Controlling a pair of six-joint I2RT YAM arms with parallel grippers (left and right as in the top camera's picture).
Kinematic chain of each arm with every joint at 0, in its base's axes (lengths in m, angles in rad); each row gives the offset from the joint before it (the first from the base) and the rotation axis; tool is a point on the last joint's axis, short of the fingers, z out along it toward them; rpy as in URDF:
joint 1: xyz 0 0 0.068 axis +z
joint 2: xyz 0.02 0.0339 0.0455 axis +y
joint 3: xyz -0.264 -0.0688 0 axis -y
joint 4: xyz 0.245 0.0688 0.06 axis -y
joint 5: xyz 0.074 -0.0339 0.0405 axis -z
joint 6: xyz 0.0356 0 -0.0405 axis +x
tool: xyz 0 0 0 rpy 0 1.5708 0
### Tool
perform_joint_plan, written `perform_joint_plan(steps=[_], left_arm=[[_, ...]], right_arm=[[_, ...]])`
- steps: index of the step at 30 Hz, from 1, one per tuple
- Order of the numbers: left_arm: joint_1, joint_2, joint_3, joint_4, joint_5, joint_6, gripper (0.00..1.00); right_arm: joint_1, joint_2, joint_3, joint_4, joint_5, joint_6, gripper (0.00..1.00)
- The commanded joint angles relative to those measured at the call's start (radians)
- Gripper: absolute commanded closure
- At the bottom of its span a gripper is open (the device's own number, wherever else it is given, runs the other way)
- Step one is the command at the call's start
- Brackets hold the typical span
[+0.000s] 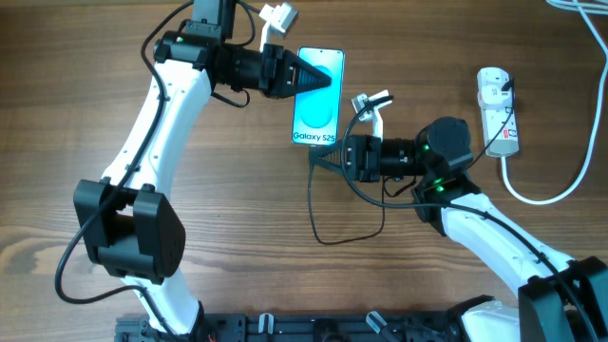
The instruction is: Plug charger to phone and switch on socket
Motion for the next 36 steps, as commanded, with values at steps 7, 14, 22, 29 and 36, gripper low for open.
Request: perform_joint_plan(steps=[7, 14, 22, 29, 36], left_arm=[[-0.039, -0.023, -0.034, -0.085, -0.006, 0.042, 0.96], [-0.071, -0.023, -0.034, -0.099, -0.011, 0.072, 0.96], [-0.080, -0.023, -0.034, -0.132, -0.015, 0.094, 0.96], [-0.079, -0.023, -0.034, -0.154, -0.026, 0.117, 0.96], [-0.079, -0.023, -0.034, -0.151, -0.040, 0.117, 0.96]], right_arm=[[-0.061, -0.006, 0.056, 0.044, 0.257, -0.101, 0.95], [-0.105, -0.004, 0.059, 0.047, 0.242, -0.072, 0.95], [-0.105, 0.006, 0.074, 0.048, 0.243, -0.074, 0.95], [-0.105, 0.006, 0.076, 0.037, 0.233, -0.053, 0.95], [-0.103, 0.006, 0.076, -0.066, 0.098, -0.074, 0.85]])
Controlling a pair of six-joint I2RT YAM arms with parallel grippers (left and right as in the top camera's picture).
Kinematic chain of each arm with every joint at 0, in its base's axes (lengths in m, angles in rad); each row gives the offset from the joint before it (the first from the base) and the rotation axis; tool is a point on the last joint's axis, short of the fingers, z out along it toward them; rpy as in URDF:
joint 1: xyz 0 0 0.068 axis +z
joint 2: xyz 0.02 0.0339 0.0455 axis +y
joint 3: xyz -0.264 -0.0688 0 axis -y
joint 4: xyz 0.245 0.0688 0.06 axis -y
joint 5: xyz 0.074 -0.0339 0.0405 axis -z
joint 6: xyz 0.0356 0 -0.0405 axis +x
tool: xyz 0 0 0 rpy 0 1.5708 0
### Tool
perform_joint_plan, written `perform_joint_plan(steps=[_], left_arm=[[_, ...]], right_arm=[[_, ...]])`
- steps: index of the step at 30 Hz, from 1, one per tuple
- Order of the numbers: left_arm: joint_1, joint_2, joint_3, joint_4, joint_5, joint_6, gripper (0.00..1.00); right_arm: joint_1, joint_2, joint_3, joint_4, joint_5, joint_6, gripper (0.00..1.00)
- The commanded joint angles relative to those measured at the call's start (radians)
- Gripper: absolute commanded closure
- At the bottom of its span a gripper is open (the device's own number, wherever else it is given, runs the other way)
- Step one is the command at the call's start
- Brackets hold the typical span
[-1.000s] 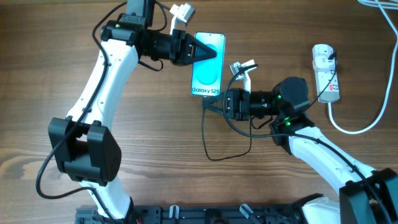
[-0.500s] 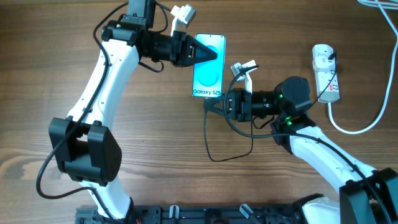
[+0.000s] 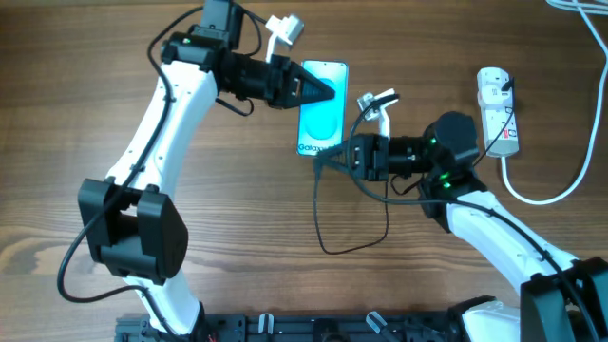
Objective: Plug charger to phone and switch on socket
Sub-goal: 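Open the right gripper off the plug and swing the phone down with the left gripper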
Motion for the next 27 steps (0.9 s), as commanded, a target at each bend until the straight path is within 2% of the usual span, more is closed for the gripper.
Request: perform_joint_plan(steps=[1, 12, 19, 22, 27], left_arm=[[-0.052, -0.023, -0.028, -0.034, -0.005, 0.019, 0.96], [-0.029, -0.023, -0.028, -0.028, -0.031, 0.018, 0.96], [0.035, -0.023, -0.028, -0.028, -0.088, 0.011, 0.96], [0.051, -0.023, -0.028, -0.029, -0.150, 0.011, 0.96], [0.046, -0.023, -0.037, -0.039, -0.321, -0.042, 0.96]], right_arm=[[-0.052, 0.003, 0.070, -0.010, 0.174, -0.028, 0.84], [-0.052, 0.003, 0.070, -0.009, 0.158, -0.027, 0.76], [-0.052, 0.003, 0.070, -0.010, 0.132, -0.029, 0.63], [-0.052, 0.003, 0.070, -0.032, 0.128, -0.033, 0.57], [-0.052, 0.003, 0.070, -0.113, 0.125, -0.090, 0.55]])
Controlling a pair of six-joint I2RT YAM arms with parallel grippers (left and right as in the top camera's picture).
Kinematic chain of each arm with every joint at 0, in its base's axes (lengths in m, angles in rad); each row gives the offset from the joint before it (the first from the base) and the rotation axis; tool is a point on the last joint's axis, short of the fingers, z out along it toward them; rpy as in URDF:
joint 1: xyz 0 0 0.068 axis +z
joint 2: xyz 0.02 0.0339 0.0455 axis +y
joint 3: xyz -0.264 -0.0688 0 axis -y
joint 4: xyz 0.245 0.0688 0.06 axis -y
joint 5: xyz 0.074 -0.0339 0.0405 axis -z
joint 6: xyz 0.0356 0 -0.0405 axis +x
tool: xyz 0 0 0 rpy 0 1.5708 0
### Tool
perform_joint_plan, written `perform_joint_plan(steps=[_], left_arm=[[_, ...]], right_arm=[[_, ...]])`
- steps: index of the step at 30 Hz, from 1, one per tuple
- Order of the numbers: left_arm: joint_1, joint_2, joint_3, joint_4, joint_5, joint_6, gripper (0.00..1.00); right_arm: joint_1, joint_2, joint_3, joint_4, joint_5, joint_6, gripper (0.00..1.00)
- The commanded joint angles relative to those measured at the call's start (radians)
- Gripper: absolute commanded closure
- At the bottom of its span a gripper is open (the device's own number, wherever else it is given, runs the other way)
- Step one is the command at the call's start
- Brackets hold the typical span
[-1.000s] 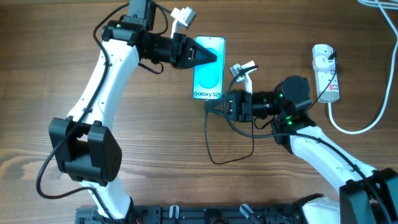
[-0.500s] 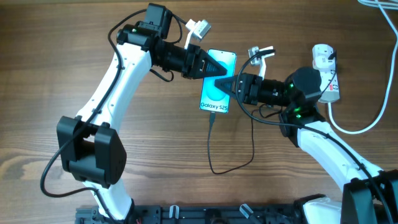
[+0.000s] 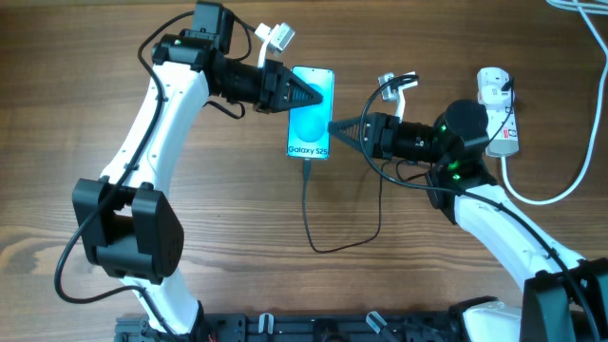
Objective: Plug charger to phone and switch on socket
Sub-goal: 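Open the right gripper off the plug and swing the phone down with the left gripper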
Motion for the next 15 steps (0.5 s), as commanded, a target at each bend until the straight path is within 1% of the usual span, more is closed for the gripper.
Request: perform_joint_plan(steps=[1, 6, 8, 11, 12, 15], left_arm=[[0.000, -0.022, -0.019, 0.002, -0.193, -0.031, 0.96], [0.000, -0.022, -0.061, 0.007, -0.285, -0.033, 0.96], [0.000, -0.020, -0.083, 0.021, -0.333, -0.071, 0.96], [0.000, -0.019, -0.137, 0.098, -0.414, -0.162, 0.96], [0.000, -0.015, -0.173, 0.155, -0.439, -0.210, 0.96], [0.000, 0.004, -0.226, 0.237, -0.446, -0.248, 0.96]], right_arm=[[0.001, -0.001, 0.027, -0.047, -0.017, -0.080, 0.55], [0.001, -0.001, 0.027, -0.120, -0.016, -0.119, 0.53], [0.001, -0.001, 0.027, -0.132, -0.016, -0.132, 0.52], [0.001, -0.001, 0.027, -0.165, -0.010, -0.136, 0.51], [0.001, -0.001, 0.027, -0.176, -0.010, -0.140, 0.51], [0.001, -0.001, 0.027, -0.186, -0.013, -0.141, 0.50]])
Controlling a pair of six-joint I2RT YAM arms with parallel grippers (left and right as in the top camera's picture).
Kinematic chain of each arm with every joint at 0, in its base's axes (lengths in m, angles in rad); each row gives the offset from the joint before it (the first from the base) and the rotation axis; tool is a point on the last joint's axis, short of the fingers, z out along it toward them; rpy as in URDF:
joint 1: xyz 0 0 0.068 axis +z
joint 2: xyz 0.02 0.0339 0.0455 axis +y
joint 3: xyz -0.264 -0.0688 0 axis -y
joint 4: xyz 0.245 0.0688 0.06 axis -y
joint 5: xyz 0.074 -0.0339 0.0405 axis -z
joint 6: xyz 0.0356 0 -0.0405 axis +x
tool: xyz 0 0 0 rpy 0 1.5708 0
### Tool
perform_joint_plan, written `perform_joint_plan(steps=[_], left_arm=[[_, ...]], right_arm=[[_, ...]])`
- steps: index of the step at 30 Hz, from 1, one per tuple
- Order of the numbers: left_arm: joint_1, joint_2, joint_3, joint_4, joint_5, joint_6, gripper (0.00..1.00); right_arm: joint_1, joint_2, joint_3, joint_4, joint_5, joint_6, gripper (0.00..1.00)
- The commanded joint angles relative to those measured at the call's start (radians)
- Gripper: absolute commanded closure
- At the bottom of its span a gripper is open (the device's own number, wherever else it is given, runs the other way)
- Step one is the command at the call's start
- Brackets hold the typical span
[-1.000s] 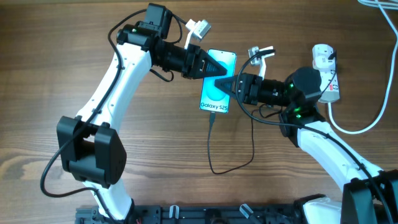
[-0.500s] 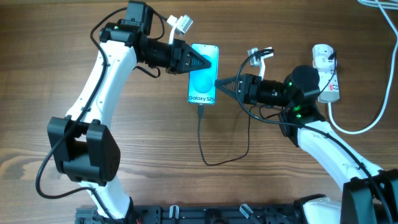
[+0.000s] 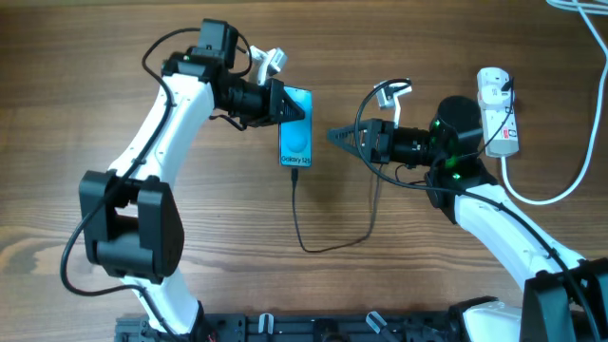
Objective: Plug charger to phone and switch on socket
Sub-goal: 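Open the right gripper off the plug and swing the phone down with the left gripper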
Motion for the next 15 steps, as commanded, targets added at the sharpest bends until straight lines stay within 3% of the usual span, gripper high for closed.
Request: perform_joint_plan(steps=[1, 15], left_arm=[[0.000, 0.016, -0.068, 0.070, -0.032, -0.103, 0.96], [0.000, 0.231, -0.082, 0.211, -0.039, -0.106, 0.96]], right_arm=[[0.002, -0.002, 0.023, -0.015, -0.009, -0.028, 0.50], [0.002, -0.002, 0.023, -0.095, -0.008, -0.071, 0.50]])
